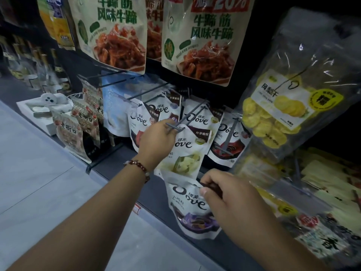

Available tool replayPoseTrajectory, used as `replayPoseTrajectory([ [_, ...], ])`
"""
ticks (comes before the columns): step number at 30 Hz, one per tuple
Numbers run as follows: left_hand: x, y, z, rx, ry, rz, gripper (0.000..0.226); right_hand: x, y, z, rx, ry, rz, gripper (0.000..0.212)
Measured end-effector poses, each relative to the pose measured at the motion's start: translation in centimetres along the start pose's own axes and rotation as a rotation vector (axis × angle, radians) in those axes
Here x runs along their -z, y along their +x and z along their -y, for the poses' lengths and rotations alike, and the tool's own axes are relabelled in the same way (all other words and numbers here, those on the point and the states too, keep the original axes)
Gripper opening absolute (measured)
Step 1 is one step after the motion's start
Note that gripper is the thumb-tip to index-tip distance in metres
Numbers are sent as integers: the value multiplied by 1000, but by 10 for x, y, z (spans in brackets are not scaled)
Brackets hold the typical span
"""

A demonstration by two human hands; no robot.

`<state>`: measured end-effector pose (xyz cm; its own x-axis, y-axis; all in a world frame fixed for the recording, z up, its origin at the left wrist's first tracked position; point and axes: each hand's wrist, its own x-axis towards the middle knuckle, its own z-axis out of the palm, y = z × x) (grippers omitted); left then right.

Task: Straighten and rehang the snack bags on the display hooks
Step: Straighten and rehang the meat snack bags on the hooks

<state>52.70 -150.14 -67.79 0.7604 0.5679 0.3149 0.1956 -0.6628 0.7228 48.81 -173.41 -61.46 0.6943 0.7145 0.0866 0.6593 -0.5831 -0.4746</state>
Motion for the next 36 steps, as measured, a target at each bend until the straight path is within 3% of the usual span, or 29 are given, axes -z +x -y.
replayPoseTrajectory([
  [3,-9,4,-6,12,29,-32,21,-6,7,-7,-8,-9,-31,11],
  [11,12,-20,13,-244,445,-48,47,-18,9,-16,16,-45,-65,7],
  [15,46,-51,13,-368,551,20,45,-23,9,-20,37,-56,-66,8],
  [18,77,-79,-6,-382,424,72,46,-27,6,-17,39,-63,-76,9],
  [20,89,-101,-24,-380,369,169,47,-29,5,-12,47,-66,-91,9],
  [22,92,-121,-36,-418,506,279,50,-31,4,-5,78,-61,-99,10],
  [25,98,-143,-41,-369,661,309,46,-34,-1,10,125,-51,-116,11],
  [30,119,-177,-27,-278,749,209,9,-53,-9,39,217,-89,-139,10],
  [36,143,-186,-14,-82,775,165,6,-80,-8,72,326,-305,-88,23],
])
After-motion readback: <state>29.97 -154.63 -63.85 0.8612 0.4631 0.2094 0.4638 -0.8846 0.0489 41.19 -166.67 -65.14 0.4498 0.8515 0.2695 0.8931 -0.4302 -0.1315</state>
